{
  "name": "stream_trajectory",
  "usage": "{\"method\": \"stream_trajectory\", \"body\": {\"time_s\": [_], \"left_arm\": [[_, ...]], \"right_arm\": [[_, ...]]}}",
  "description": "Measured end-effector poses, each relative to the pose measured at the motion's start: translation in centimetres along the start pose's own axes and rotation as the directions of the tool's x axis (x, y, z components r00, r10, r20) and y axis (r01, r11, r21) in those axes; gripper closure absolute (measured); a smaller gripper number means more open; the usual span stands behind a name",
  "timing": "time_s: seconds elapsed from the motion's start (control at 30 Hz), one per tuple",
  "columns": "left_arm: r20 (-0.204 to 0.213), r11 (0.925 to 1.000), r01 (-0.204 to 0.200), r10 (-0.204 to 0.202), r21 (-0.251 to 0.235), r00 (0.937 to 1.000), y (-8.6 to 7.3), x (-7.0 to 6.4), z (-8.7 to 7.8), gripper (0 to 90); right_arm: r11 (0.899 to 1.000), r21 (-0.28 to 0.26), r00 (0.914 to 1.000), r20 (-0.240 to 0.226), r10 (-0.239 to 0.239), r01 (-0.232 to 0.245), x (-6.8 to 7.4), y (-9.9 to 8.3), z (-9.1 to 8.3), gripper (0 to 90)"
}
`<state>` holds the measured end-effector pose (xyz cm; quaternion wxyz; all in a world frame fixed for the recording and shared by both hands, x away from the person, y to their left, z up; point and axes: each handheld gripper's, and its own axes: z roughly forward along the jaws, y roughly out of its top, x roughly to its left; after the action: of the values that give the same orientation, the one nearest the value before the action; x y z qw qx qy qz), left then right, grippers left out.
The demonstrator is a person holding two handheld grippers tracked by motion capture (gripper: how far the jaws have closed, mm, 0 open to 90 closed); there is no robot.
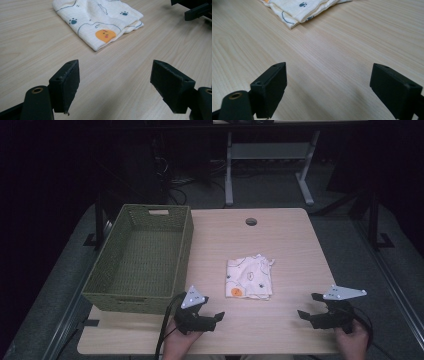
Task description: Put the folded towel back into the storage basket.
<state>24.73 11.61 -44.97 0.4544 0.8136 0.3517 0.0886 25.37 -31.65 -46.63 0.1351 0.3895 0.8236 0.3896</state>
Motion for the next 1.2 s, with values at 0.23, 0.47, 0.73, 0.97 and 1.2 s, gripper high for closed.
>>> {"method": "stream_trajectory", "body": {"time_s": [0.23, 0.47, 0.73, 0.97, 1.2], "left_arm": [[-0.007, 1.0000, -0.004, 0.004, 0.002, 1.0000, 0.0, 0.2, 0.1, 24.1], [-0.009, 0.9999, -0.004, 0.004, -0.013, 1.0000, 0.1, 0.1, 0.0, 24.1], [0.027, 0.9995, 0.002, -0.002, -0.031, 0.9996, 0.7, -0.7, 0.2, 24.1], [0.043, 0.9995, -0.018, 0.019, -0.026, 0.9989, 2.1, -1.5, 0.9, 24.0], [0.045, 0.9995, -0.031, 0.031, 0.001, 0.9985, 3.6, -1.7, 2.1, 24.0]], "right_arm": [[1.000, 0.008, 1.0000, 0.002, 0.001, -0.001, -0.2, 0.0, 0.3, 13.7], [1.000, -0.002, 0.9999, -0.009, 0.006, -0.006, -0.1, -0.1, -0.1, 13.7], [1.000, -0.018, 0.9998, -0.007, 0.016, -0.016, -0.1, -0.1, -0.3, 13.7], [0.999, -0.030, 0.9997, -0.014, 0.020, -0.020, -0.1, -0.2, -0.4, 13.7], [0.999, -0.044, 0.9997, -0.012, 0.021, -0.022, 0.0, -0.2, -0.6, 13.7]]}}
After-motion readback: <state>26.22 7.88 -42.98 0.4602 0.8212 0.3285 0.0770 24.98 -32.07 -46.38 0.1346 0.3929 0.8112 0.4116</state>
